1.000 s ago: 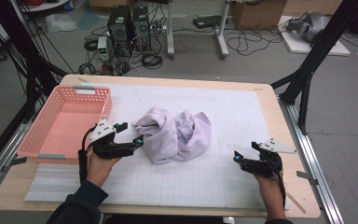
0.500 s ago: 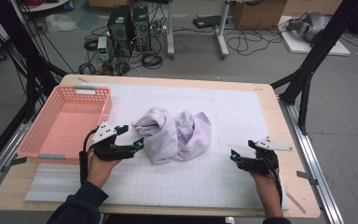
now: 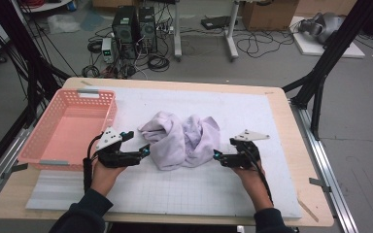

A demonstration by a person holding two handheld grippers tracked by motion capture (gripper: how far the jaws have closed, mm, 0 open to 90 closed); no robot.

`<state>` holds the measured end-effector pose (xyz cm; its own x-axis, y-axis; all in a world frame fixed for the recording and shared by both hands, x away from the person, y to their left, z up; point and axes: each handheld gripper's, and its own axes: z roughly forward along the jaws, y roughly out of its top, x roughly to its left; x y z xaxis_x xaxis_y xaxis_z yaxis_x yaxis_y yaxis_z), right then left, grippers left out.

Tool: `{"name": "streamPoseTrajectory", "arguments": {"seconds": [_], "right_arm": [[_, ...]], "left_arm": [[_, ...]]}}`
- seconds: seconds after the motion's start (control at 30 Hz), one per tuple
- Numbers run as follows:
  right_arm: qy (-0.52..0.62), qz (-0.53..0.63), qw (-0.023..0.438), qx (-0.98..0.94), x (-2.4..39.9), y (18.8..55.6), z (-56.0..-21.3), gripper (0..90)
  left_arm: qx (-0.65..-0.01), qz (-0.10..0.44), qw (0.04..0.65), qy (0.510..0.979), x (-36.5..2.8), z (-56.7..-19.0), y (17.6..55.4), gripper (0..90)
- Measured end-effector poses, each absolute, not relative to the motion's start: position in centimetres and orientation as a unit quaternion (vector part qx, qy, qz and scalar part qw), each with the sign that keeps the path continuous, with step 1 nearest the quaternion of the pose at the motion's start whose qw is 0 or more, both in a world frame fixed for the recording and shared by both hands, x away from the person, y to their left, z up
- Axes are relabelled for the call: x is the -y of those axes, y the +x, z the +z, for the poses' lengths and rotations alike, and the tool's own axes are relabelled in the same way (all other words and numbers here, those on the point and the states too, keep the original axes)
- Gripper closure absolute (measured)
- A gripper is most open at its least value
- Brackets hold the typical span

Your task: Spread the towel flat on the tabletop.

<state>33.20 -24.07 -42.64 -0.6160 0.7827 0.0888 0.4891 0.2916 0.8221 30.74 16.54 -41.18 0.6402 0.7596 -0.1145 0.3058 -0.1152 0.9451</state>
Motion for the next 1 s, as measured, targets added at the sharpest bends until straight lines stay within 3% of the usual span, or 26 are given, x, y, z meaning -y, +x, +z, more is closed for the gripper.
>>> {"name": "streamPoseTrajectory", "arguments": {"seconds": [0.23, 0.3, 0.37, 0.47, 0.53, 1.0], "right_arm": [[0.385, 0.386, 0.129, -0.829, 18.9, 35.6, -44.8, 20.7], [0.382, 0.387, 0.143, -0.827, 18.4, 35.7, -45.0, 23.4], [0.391, 0.385, 0.136, -0.825, 18.5, 35.8, -44.8, 34.2], [0.386, 0.392, 0.118, -0.826, 18.9, 35.7, -44.4, 63.6], [0.374, 0.391, 0.118, -0.833, 18.9, 35.5, -44.2, 72.4], [0.378, 0.424, 0.155, -0.808, 26.4, 33.0, -41.8, 72.0]], "left_arm": [[-0.37, 0.201, 0.552, 0.72, -16.5, -41.3, 30.7, 19.7], [-0.371, 0.201, 0.552, 0.72, -16.5, -41.3, 30.7, 19.7], [-0.371, 0.199, 0.551, 0.721, -16.4, -41.4, 30.7, 19.7], [-0.369, 0.197, 0.55, 0.723, -16.1, -41.5, 30.6, 19.8], [-0.367, 0.195, 0.55, 0.724, -16.0, -41.5, 30.6, 19.9], [-0.368, 0.19, 0.548, 0.727, -16.2, -41.6, 30.4, 20.6]]}}
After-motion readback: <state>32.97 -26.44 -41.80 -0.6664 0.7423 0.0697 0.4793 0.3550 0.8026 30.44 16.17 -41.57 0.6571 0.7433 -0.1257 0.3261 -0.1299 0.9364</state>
